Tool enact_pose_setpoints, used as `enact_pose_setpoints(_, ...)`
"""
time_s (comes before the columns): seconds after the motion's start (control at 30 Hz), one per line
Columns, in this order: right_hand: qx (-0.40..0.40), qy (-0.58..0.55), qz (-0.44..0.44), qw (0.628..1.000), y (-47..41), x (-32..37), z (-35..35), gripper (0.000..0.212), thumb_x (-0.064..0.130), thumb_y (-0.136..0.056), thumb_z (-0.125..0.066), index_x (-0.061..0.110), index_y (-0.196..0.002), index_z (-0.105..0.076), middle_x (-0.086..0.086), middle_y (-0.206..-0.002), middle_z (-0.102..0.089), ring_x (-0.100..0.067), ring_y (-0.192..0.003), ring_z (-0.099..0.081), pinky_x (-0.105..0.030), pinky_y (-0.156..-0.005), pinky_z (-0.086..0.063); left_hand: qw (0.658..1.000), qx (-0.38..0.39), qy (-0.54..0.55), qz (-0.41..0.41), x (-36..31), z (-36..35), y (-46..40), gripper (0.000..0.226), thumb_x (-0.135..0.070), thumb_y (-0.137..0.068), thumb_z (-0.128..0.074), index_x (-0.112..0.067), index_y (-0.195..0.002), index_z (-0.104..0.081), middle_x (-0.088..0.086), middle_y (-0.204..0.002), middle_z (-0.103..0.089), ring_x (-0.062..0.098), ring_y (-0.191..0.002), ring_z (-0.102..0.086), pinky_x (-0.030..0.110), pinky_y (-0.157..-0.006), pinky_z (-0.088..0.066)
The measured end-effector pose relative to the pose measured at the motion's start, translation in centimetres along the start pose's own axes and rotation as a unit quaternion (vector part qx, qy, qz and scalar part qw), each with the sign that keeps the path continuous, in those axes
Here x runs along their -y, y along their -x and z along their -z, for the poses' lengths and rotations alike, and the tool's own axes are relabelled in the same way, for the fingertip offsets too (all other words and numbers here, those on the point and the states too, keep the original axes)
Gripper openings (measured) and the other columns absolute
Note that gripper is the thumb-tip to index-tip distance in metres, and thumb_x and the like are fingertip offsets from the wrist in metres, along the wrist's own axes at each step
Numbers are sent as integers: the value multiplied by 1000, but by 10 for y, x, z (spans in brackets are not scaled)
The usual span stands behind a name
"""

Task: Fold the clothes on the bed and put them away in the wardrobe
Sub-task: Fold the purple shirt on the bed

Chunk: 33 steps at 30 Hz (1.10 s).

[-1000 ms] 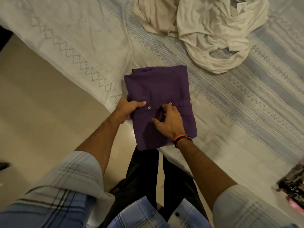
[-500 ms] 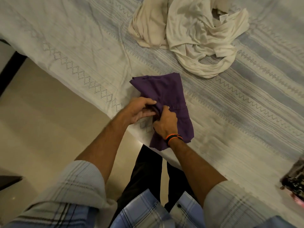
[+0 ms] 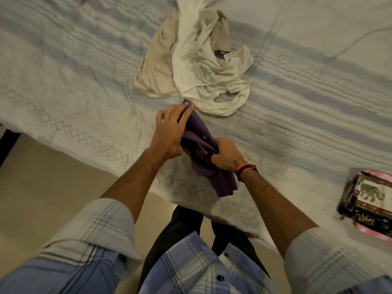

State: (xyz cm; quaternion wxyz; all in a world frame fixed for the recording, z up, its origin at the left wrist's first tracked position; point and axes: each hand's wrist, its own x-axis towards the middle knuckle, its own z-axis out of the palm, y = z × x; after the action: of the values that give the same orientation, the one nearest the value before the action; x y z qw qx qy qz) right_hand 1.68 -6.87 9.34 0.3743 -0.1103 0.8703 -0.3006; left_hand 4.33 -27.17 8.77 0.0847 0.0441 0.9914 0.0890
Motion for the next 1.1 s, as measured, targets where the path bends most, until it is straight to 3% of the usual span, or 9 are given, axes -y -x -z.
enact_pose_setpoints(0.07, 4, 17, 6, 1000, 9, -3, 17, 35, 4, -76, -62, 11, -109, -69, -13, -100, -72, -32, -92, -65, -34, -75, -51, 998, 32, 3, -59, -9, 11, -12, 119, -42, -52, -81, -18, -153, -22, 6, -155, -32, 30, -143, -23, 54, -113, -14)
enact_pose_setpoints(0.17, 9, 34, 6, 999, 23, -7, 40, 37, 1, -78, -61, 14, -112, -70, -10, -103, -71, -28, -94, -64, -35, -79, -51, 990, 93, 18, -102, -28, 30, -30, 91, -38, -61, -75, -26, -143, -38, 2, -134, -54, 23, -134, -39, 51, -114, -8)
enact_pose_setpoints(0.3, 9, 62, 9, 998, 45, -18, 65, 42, 1, -79, -59, 19, -115, -69, -7, -103, -71, -25, -94, -64, -36, -82, -52, 972, 114, -76, -192, -56, 48, -43, 39, -43, -68, -67, -30, -105, -64, -3, -101, -64, 21, -111, -49, 46, -107, -22)
enact_pose_setpoints(0.37, -8, 69, 5, 998, 60, -27, 77, 40, 0, -78, -58, 18, -112, -71, -5, -99, -70, -23, -92, -63, -34, -79, -50, 966, 115, -85, -213, -73, 52, -43, 27, -45, -69, -64, -27, -89, -67, -2, -89, -62, 20, -100, -52, 42, -100, -31)
enact_pose_setpoints(0.47, -37, 82, 1, 996, 79, -39, 91, 33, -1, -78, -57, 16, -102, -71, 1, -85, -63, -21, -84, -59, -28, -72, -42, 973, 142, -1, -184, -94, 52, -41, 21, -39, -66, -64, -23, -79, -65, -2, -70, -61, 20, -70, -57, 35, -79, -49)
enact_pose_setpoints(0.57, -58, 112, -3, 992, 100, -57, 101, 29, 1, -76, -58, 18, -96, -72, -5, -83, -66, -25, -82, -60, -31, -70, -43, 971, 175, 36, -160, -122, 51, -38, 27, -39, -69, -64, -23, -90, -61, -4, -73, -60, 21, -68, -58, 38, -68, -55)
enact_pose_setpoints(0.93, -5, 71, -56, 996, 148, -122, 121, 36, 3, -82, -58, 17, -111, -73, -3, -93, -71, -21, -87, -65, -34, -74, -53, 949, 270, 33, -160, -197, 48, -43, 27, -41, -75, -68, -21, -93, -71, 1, -83, -68, 20, -77, -61, 34, -71, -52)
enact_pose_setpoints(1.1, 96, 82, -82, 989, 145, -140, 140, 29, 9, -82, -68, 16, -110, -73, -5, -96, -72, -19, -85, -63, -28, -73, -48, 914, 385, 39, -118, -220, 39, -60, 28, -42, -77, -74, -23, -97, -74, 0, -91, -69, 19, -87, -62, 35, -80, -51)
